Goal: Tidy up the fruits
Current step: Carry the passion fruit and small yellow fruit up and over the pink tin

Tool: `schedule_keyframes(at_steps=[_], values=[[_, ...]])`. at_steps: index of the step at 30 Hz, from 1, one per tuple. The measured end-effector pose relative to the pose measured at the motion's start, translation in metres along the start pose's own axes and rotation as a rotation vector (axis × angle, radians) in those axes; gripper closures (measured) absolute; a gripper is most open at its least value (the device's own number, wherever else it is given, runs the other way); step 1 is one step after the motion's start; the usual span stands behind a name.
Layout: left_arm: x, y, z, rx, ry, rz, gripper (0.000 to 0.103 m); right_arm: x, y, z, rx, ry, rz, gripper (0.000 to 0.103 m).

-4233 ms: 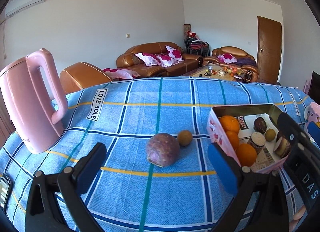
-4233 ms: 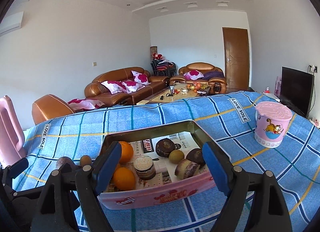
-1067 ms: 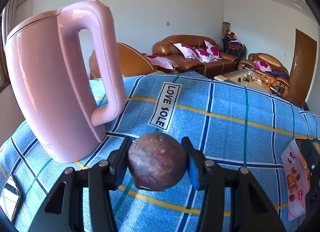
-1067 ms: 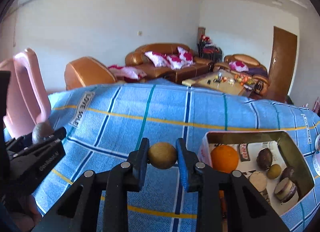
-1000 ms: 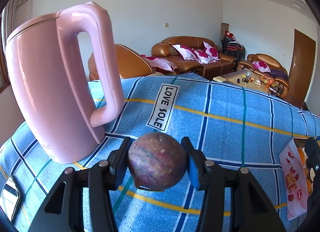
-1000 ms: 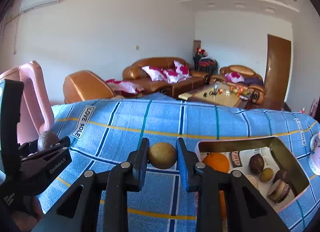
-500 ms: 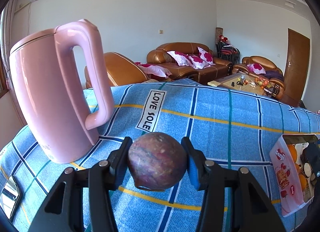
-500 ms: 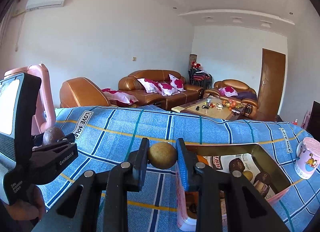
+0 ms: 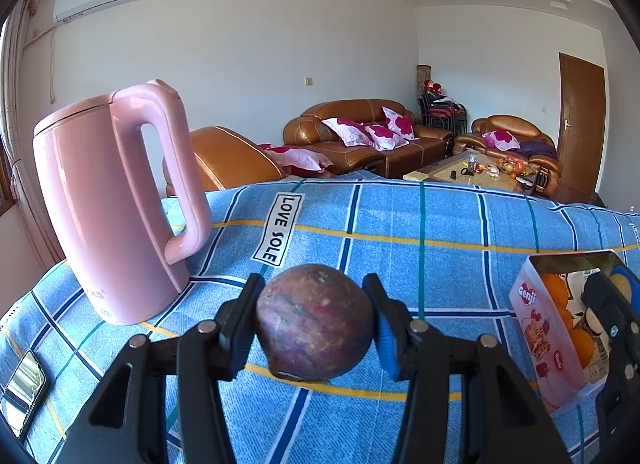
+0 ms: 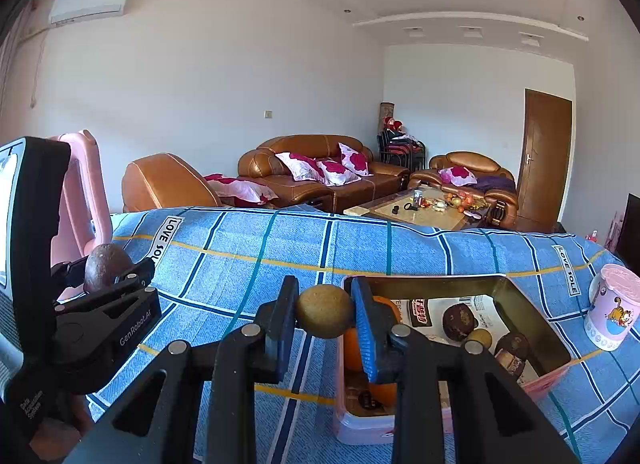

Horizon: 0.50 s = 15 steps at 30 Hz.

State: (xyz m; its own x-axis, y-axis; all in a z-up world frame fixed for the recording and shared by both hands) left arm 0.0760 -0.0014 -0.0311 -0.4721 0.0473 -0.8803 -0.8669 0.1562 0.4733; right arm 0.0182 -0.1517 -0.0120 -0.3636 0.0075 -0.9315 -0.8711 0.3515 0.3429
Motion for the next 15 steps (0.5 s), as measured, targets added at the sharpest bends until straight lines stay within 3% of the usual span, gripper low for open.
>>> schedule_keyframes(at_steps=[15], values=[[0.006, 0.013, -0.023, 0.022, -0.002, -0.007, 0.051, 0.006, 0.004, -0.024, 0.013, -0.006, 0.009, 0.074]])
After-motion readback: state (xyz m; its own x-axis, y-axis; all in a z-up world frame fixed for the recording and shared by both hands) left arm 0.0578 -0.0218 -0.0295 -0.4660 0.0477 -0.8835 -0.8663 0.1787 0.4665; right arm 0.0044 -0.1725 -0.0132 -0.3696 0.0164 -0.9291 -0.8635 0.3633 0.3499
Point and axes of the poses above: each gripper's, at about its wrist camera, not at the fingertips, and y roughly against the way its jaws point, z to its left, x to its underside, the point moved 7 cm from there along -y, roughly the way its jaws point, and after that the axes turned 12 degrees about x, right-handed, at the moved point
